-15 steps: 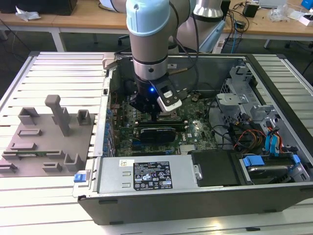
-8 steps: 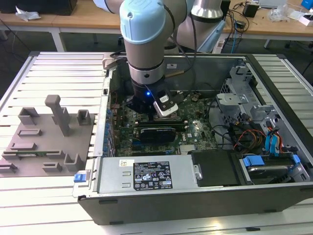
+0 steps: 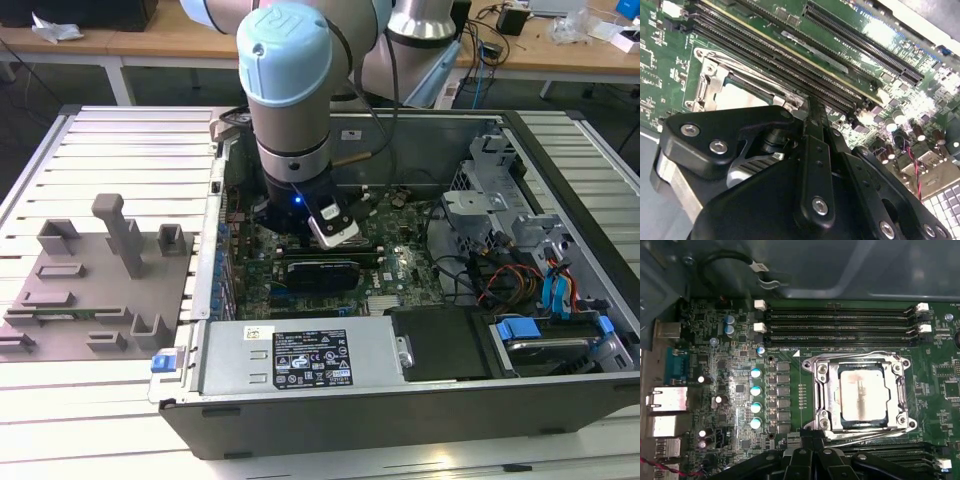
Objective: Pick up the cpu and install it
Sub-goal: 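Install the second cpu locking lever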
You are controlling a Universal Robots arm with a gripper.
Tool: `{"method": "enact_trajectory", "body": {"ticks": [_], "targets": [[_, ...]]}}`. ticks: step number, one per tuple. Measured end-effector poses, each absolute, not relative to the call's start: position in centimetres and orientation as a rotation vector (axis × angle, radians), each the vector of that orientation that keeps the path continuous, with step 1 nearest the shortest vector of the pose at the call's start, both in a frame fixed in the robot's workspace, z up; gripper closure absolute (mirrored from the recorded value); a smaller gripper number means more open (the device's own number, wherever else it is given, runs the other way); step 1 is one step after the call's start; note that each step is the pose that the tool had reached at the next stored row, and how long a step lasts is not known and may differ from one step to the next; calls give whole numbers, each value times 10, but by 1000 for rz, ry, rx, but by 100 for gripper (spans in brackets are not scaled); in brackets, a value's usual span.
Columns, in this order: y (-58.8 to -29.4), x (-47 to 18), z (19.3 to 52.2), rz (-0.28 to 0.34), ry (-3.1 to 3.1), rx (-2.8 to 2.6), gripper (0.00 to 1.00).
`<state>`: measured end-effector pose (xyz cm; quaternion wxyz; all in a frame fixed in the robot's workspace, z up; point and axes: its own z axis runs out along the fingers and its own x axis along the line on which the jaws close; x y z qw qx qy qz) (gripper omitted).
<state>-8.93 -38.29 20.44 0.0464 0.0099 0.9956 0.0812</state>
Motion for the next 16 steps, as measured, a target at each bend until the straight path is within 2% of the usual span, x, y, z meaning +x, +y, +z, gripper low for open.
{"method": "enact_trajectory", "body": {"ticks": [16], "targets": [[-388, -84, 204, 298, 3035, 31, 89]]}}
